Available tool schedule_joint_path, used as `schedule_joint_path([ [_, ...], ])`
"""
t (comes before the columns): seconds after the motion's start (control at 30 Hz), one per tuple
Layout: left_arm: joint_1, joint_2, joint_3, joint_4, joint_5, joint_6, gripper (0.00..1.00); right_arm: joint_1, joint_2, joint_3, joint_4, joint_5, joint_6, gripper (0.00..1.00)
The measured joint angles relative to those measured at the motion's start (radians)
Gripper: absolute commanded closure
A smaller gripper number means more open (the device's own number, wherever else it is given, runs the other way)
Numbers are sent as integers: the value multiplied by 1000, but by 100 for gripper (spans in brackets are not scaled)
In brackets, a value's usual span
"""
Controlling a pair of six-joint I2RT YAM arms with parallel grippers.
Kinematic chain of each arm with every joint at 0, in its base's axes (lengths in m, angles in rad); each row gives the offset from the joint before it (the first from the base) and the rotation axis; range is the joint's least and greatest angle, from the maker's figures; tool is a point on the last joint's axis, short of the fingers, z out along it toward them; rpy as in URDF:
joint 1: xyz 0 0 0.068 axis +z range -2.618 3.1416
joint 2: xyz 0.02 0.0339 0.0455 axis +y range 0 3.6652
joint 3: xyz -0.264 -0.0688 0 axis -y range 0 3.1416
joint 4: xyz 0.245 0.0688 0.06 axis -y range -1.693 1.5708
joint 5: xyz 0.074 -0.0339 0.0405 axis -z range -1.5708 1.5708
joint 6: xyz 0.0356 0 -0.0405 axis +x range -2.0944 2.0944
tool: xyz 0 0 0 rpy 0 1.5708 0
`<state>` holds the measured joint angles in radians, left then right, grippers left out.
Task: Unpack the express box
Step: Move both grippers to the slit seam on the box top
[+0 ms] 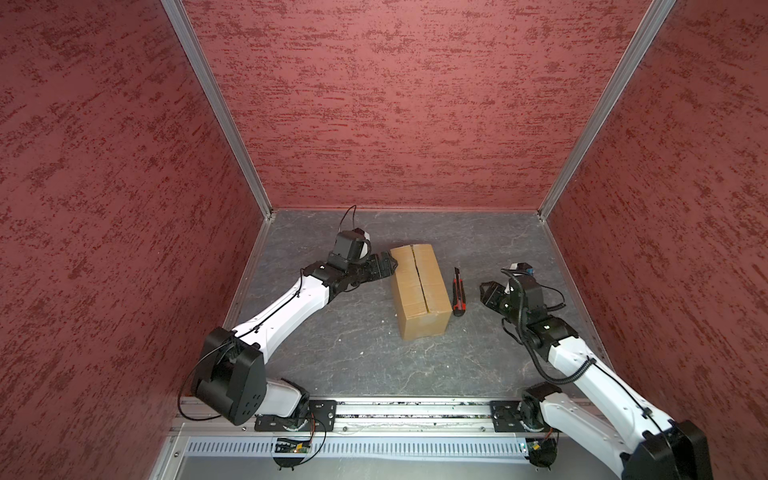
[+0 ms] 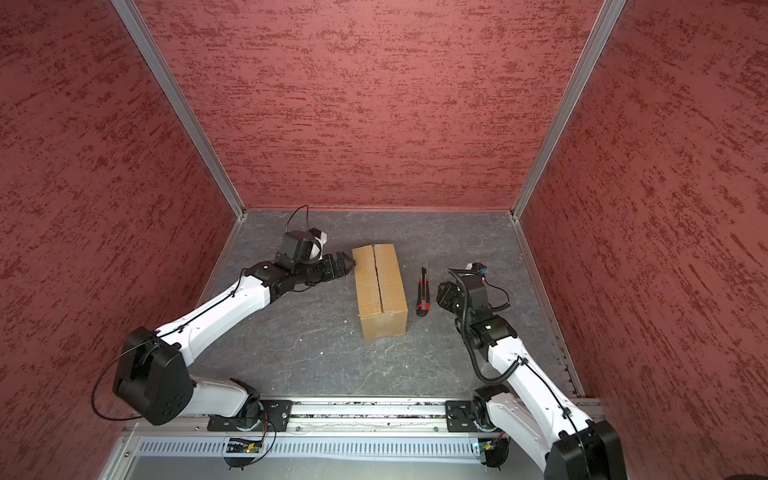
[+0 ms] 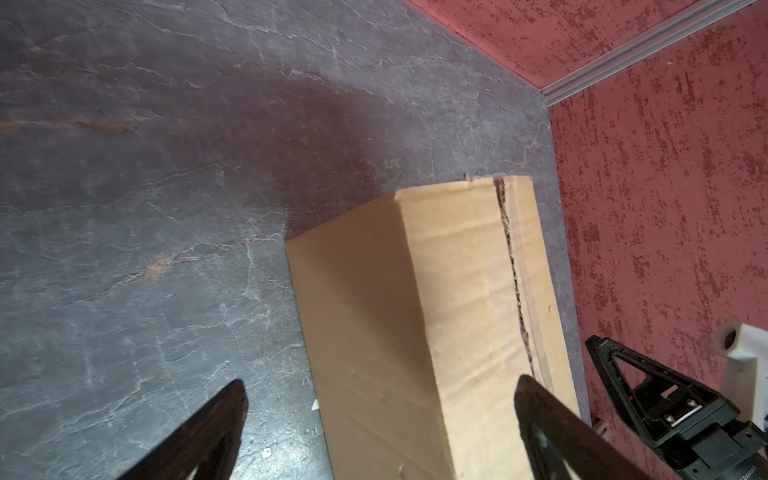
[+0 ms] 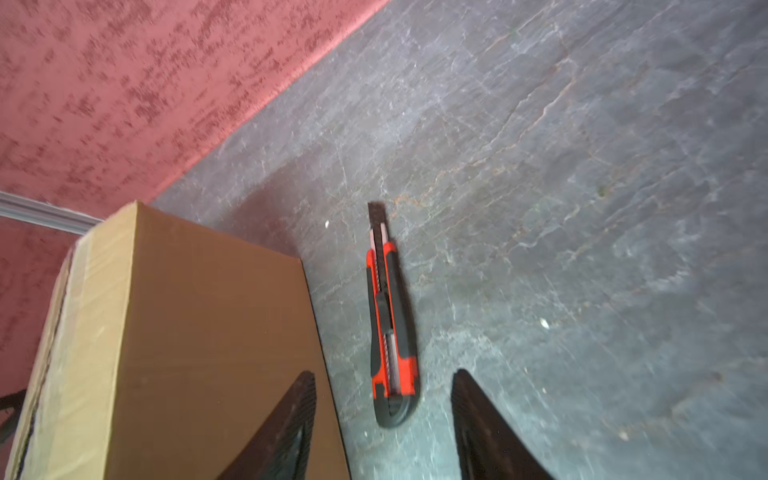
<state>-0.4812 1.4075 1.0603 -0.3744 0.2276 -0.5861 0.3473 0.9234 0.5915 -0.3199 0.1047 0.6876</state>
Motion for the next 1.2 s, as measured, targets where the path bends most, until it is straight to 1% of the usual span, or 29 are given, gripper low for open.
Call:
schedule_joint_path([
  [0.1, -27, 13, 0, 15, 1, 0, 0, 65, 38, 84, -114, 58, -3, 45],
  [0.23, -48, 55, 0, 31, 1, 0, 0, 167, 140, 235, -239, 145, -13, 44],
  [0.4, -51, 89, 0, 45, 2, 0, 0, 269, 247, 404, -330, 232, -23, 42],
  [0.5, -56, 99, 0, 61, 4, 0, 0, 315, 285, 468, -361, 268, -25, 40],
  [0.67, -64, 121, 0, 93, 11, 0, 0, 373, 346, 549, -391, 303, -31, 39],
  [0.83, -65, 135, -18, 130, 16, -5, 0, 422, 447, 655, -409, 328, -47, 38],
  [1.2, -65, 145, -67, 228, 34, -30, 0, 488, 652, 816, -442, 361, -74, 35],
])
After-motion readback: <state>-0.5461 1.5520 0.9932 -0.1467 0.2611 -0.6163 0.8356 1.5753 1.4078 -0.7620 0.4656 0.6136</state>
